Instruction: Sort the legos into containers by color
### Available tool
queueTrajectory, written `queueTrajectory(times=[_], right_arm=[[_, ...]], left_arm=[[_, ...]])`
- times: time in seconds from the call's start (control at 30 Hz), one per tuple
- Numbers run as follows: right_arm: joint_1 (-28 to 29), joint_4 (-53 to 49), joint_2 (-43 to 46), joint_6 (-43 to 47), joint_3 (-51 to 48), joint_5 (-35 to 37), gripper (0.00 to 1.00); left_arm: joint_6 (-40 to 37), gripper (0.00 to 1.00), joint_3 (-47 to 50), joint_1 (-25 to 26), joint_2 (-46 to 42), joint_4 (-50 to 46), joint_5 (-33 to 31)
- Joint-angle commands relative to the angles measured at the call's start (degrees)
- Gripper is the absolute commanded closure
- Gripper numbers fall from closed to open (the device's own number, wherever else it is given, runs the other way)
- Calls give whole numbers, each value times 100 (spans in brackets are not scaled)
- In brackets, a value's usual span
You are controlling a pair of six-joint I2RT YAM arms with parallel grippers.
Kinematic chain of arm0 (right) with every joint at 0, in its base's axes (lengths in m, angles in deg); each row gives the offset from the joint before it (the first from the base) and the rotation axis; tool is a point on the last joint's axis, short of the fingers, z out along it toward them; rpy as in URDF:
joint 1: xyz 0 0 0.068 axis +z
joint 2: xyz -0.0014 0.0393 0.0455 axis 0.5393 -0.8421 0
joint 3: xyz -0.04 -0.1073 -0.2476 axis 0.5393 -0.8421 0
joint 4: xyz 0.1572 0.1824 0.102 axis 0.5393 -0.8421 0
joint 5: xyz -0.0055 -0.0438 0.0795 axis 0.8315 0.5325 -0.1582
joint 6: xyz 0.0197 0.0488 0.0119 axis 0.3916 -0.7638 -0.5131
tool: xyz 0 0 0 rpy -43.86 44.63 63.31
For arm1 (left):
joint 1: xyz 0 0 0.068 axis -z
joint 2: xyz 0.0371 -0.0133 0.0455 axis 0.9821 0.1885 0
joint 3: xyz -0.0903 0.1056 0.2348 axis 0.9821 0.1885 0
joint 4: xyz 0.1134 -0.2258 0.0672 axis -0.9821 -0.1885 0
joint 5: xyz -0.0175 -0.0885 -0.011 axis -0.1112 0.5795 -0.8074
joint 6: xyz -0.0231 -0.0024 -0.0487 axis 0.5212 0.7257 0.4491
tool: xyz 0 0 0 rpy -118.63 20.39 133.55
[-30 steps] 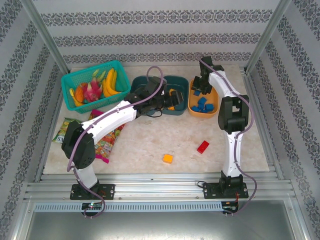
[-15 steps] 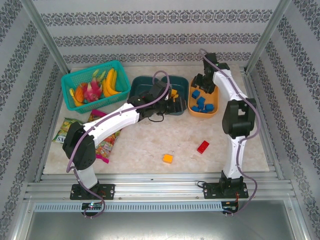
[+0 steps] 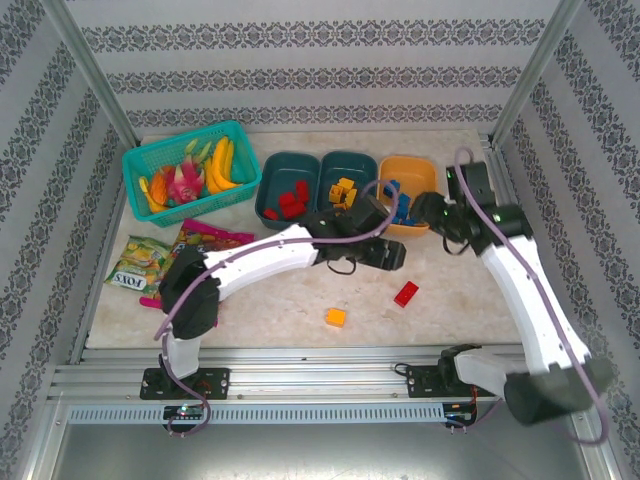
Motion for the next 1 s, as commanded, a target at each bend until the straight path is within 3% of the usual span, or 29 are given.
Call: queueTrajectory(times=[0.0, 0.3, 0.63, 0.87, 0.97], right_arm=[[-12, -380, 928, -414, -328, -247, 37], [-2, -1131, 2296, -838, -254, -790, 38], [-8, -1286, 2522, -941, -12, -1062, 37], [-6, -1321, 2607, -958, -63, -1085, 37], [-7, -1300, 2647, -992, -158, -1080, 37]], left_arm=[[-403, 22, -345, 320, 415, -412, -114], [-500, 26, -1434, 866, 1634, -894, -617], [-659, 26, -2723, 1135, 2904, -1652, -1283], [-674, 38, -3011, 1202, 3261, -1884, -1690], [-799, 49, -3011, 1202, 3288, -1872, -1738]])
